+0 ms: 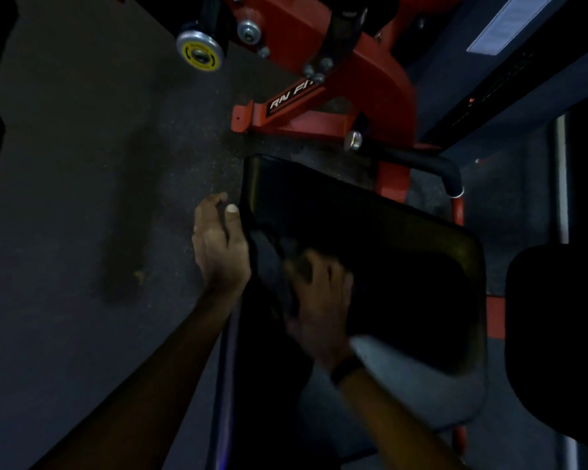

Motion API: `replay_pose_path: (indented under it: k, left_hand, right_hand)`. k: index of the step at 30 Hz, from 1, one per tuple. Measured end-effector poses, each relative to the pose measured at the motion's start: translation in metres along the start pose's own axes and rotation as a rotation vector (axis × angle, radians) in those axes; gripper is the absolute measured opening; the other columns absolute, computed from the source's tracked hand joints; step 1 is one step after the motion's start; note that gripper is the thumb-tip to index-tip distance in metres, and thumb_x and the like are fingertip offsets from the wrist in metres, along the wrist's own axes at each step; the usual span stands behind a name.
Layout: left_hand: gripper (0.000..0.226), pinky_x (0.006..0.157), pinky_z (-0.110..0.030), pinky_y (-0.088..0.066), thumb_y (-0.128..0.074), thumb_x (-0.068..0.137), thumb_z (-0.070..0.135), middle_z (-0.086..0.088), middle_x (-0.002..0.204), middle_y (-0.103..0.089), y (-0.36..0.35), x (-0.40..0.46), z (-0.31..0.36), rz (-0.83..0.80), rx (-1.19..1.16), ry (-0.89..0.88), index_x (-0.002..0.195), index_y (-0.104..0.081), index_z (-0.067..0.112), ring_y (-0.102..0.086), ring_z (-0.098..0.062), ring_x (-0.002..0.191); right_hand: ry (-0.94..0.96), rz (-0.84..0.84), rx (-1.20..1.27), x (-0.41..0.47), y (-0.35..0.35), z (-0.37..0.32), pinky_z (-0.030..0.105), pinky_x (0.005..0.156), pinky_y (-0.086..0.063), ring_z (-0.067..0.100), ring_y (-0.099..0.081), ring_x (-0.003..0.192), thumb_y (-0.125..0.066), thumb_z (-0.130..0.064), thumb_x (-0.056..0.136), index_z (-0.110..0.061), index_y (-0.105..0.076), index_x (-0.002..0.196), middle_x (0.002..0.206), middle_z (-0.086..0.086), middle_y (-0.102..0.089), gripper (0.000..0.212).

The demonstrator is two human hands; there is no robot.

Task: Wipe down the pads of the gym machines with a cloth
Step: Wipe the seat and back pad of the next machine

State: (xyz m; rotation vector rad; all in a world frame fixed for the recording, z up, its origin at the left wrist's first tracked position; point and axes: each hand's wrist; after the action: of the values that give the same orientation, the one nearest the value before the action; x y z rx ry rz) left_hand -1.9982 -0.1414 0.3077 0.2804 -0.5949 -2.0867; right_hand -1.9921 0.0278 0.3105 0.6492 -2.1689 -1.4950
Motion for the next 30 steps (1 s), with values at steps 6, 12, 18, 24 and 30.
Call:
replay_pose_path:
  k: [6, 12, 18, 24, 30]
  left_hand:
    - [0.057, 0.116, -0.047, -0.032, -0.036, 0.100, 0.039, -0.018, 0.151, -0.046, -0.023, 0.009, 0.004, -0.110, 0.191, -0.159, 0.142, -0.052, 0.004, -0.043, -0.032, 0.140]
    - [0.060, 0.123, -0.048, -0.015, -0.030, 0.104, 0.047, -0.013, 0.163, -0.028, -0.041, 0.002, -0.006, -0.181, 0.426, -0.181, 0.154, -0.035, 0.016, -0.029, -0.023, 0.149]
    - [0.057, 0.123, -0.052, -0.014, -0.030, 0.104, 0.039, -0.016, 0.164, -0.023, -0.044, 0.001, -0.001, -0.210, 0.559, -0.164, 0.158, -0.026, 0.020, -0.025, -0.026, 0.151]
    - [0.059, 0.122, -0.055, -0.013, -0.029, 0.103, 0.042, -0.016, 0.164, -0.022, -0.043, 0.004, -0.002, -0.240, 0.567, -0.168, 0.158, -0.028, 0.021, -0.024, -0.029, 0.151]
    - [0.055, 0.122, -0.057, -0.013, -0.033, 0.105, 0.036, -0.018, 0.165, -0.019, -0.044, 0.003, -0.001, -0.215, 0.604, -0.233, 0.157, -0.030, 0.018, -0.020, -0.030, 0.153]
  right_hand:
    - [0.012, -0.018, 0.012, -0.022, -0.007, 0.000, 0.037, 0.078, -0.030, 0.030, -0.044, 0.100, -0.052, -0.047, 0.075, -0.037, -0.049, 0.122, 0.127, 0.003, -0.044, 0.049]
    - [-0.365, 0.246, -0.173, 0.092, -0.012, 0.122, 0.048, 0.074, -0.046, 0.040, -0.054, 0.097, -0.060, -0.041, 0.088, -0.017, -0.071, 0.107, 0.116, 0.017, -0.063, 0.033]
    - [-0.834, 0.219, -0.138, -0.061, 0.008, 0.119, 0.049, 0.078, -0.047, 0.044, -0.057, 0.095, -0.066, -0.037, 0.095, -0.002, -0.071, 0.099, 0.116, 0.024, -0.062, 0.036]
    - [-0.442, 0.092, 0.005, -0.009, 0.001, -0.007, 0.042, 0.081, -0.040, 0.034, -0.049, 0.101, -0.050, -0.036, 0.070, -0.029, -0.061, 0.122, 0.121, 0.009, -0.056, 0.054]
    - [-0.703, 0.279, -0.266, 0.108, -0.015, 0.160, 0.050, 0.078, -0.046, 0.042, -0.055, 0.100, -0.057, -0.042, 0.088, -0.017, -0.069, 0.114, 0.115, 0.017, -0.061, 0.038]
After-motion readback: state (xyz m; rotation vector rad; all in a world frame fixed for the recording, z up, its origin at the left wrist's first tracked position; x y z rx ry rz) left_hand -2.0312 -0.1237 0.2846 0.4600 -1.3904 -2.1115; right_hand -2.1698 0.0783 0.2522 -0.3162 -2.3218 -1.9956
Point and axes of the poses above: each hand's wrist, its own x-axis towards the middle knuckle, its own y-axis out of the back of the hand, z = x × y
